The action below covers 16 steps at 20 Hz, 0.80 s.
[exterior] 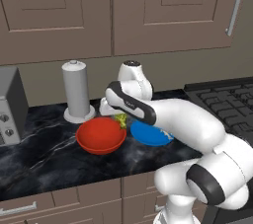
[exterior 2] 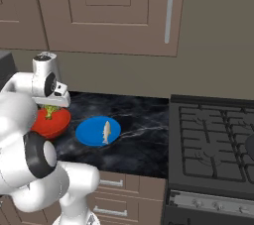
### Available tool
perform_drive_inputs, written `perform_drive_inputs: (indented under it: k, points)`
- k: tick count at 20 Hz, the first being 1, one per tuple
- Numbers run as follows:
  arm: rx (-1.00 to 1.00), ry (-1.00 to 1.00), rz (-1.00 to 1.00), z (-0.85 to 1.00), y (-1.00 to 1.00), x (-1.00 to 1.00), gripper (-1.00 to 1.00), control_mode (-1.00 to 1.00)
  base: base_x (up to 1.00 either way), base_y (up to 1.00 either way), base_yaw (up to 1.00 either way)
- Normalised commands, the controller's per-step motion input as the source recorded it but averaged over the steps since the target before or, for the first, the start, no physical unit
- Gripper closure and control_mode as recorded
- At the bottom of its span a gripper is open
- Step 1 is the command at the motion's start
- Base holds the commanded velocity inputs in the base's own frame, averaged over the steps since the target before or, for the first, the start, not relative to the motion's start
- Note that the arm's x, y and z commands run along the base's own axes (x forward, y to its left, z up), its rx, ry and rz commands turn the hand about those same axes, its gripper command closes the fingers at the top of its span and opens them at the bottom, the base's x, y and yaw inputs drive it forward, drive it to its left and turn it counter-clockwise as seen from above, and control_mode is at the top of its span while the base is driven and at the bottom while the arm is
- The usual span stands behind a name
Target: Place the fish on the plate and place the broccoli on the same plate.
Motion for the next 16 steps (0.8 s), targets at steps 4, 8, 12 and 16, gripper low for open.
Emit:
perform_drive_inputs:
  k: [4,8,12,16]
  points:
    - [0.00,0.00,0.00,0.21,-0.57,-0.21,1.00,-1.00,0.00,0.00,0.00]
    - [0.00,0.00,0.00,0.12,-0.63,-0.18,1.00,-1.00,0.00,0.00,0.00]
    - [0.00,0.00,0.00,0.06,-0.67,-0.13,1.00,-1.00,0.00,0.00,0.00]
    - [0.00,0.00,0.00,-0.11,-0.48,-0.02,1.00,-1.00,0.00,0.00,0.00]
